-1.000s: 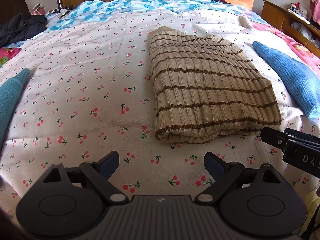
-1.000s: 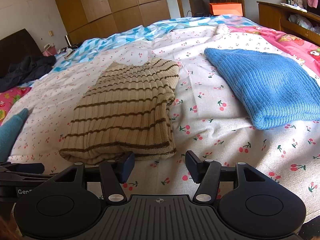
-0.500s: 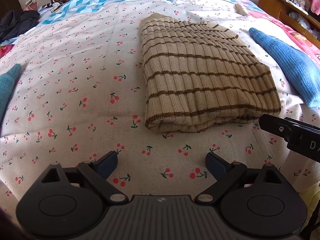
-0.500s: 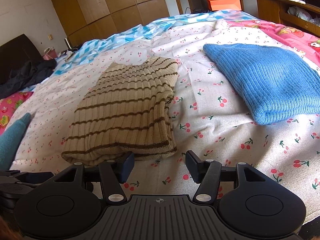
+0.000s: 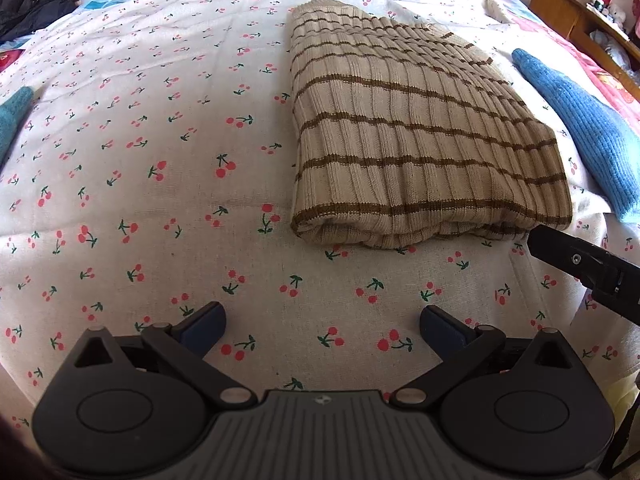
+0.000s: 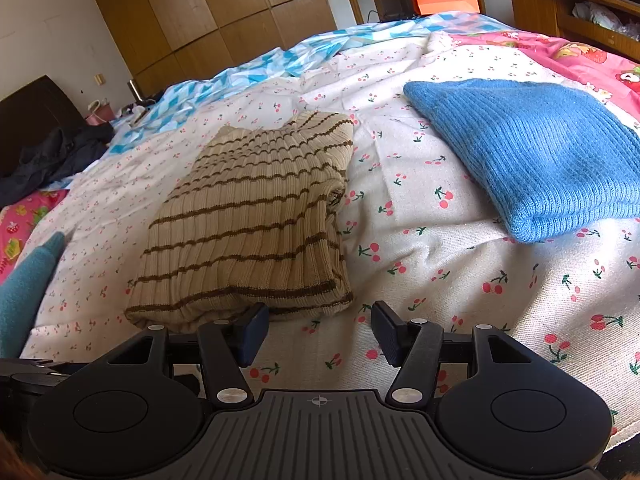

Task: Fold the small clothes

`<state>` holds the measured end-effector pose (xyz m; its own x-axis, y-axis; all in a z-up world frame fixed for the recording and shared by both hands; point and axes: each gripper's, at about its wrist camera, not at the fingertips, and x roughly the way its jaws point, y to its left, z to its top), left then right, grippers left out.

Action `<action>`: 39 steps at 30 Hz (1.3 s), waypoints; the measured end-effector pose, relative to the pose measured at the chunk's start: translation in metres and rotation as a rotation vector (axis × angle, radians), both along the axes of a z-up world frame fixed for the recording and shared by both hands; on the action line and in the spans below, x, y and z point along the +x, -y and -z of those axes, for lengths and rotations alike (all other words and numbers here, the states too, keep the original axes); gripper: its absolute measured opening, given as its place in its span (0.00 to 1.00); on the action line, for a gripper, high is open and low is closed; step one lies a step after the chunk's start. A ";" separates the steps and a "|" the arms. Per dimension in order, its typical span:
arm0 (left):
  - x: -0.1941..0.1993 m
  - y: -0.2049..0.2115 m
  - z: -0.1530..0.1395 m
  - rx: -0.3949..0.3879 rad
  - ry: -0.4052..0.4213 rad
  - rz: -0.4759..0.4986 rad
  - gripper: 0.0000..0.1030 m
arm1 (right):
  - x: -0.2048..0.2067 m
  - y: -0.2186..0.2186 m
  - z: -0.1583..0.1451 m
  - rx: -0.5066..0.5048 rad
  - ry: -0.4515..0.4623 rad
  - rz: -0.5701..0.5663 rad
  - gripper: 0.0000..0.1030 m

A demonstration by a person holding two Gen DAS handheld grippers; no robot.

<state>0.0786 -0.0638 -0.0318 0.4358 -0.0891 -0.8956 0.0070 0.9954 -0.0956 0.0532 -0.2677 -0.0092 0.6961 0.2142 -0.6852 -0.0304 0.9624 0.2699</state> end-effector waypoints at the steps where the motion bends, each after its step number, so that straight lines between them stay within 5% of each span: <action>1: 0.000 -0.001 0.000 -0.007 -0.003 -0.005 1.00 | 0.000 0.000 0.000 0.000 -0.001 0.000 0.55; 39: -0.002 -0.006 0.004 -0.015 -0.004 -0.016 1.00 | -0.003 0.002 -0.003 0.017 0.017 0.008 0.55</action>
